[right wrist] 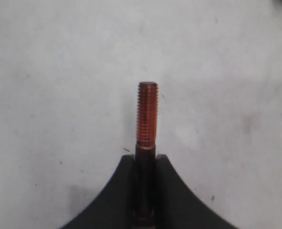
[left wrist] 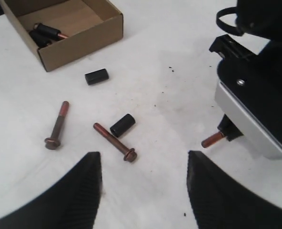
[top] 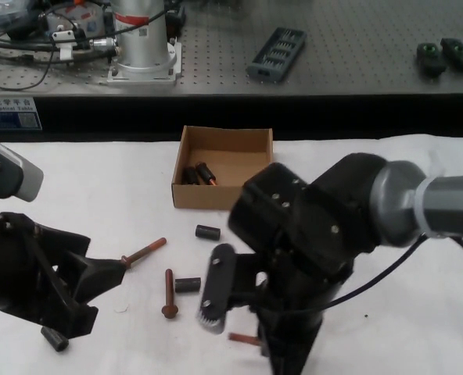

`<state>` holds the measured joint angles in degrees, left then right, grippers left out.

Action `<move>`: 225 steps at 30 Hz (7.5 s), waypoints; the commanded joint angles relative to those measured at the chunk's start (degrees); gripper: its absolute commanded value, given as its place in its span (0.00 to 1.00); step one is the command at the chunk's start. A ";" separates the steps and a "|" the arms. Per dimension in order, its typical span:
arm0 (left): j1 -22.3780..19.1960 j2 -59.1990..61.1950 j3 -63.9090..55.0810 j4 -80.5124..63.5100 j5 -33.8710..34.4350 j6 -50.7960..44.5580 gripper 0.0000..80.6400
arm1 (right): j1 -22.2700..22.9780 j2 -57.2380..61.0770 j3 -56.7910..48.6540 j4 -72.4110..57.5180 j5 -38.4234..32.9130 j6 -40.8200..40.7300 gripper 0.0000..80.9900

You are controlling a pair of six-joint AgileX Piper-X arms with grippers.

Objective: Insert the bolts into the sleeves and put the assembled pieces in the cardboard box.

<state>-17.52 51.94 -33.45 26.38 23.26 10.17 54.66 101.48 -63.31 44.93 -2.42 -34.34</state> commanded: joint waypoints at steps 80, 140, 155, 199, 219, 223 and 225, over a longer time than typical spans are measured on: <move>-24.66 44.22 -19.24 13.39 -10.94 42.92 0.52 | -22.85 -35.90 19.31 -22.12 -21.53 40.79 0.43; -17.38 40.31 -26.06 10.49 -12.25 7.98 0.01 | -22.85 -35.77 19.31 -17.91 -17.96 34.95 0.27; -6.33 18.17 -10.69 -8.92 0.13 -15.22 0.01 | -21.99 -18.29 10.80 -13.29 -21.56 26.68 0.31; 5.83 -7.40 -3.92 -13.61 1.86 -23.37 0.01 | -6.86 17.37 -24.52 -0.26 -5.84 -5.54 0.46; 5.83 -13.60 1.58 -19.23 1.42 -28.32 0.01 | -5.15 19.98 -24.96 -2.96 -5.80 -5.15 0.40; 5.83 -13.60 1.58 -19.23 1.42 -28.32 0.01 | -5.15 19.98 -24.96 -3.72 -5.80 -3.59 0.40; 5.83 -13.60 1.58 -19.23 1.42 -28.32 0.01 | -5.26 20.25 -24.96 -3.77 -5.80 -3.43 0.40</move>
<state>-11.88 38.82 -31.68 8.45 25.02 -17.99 49.49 121.62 -87.63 41.69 -7.86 -37.35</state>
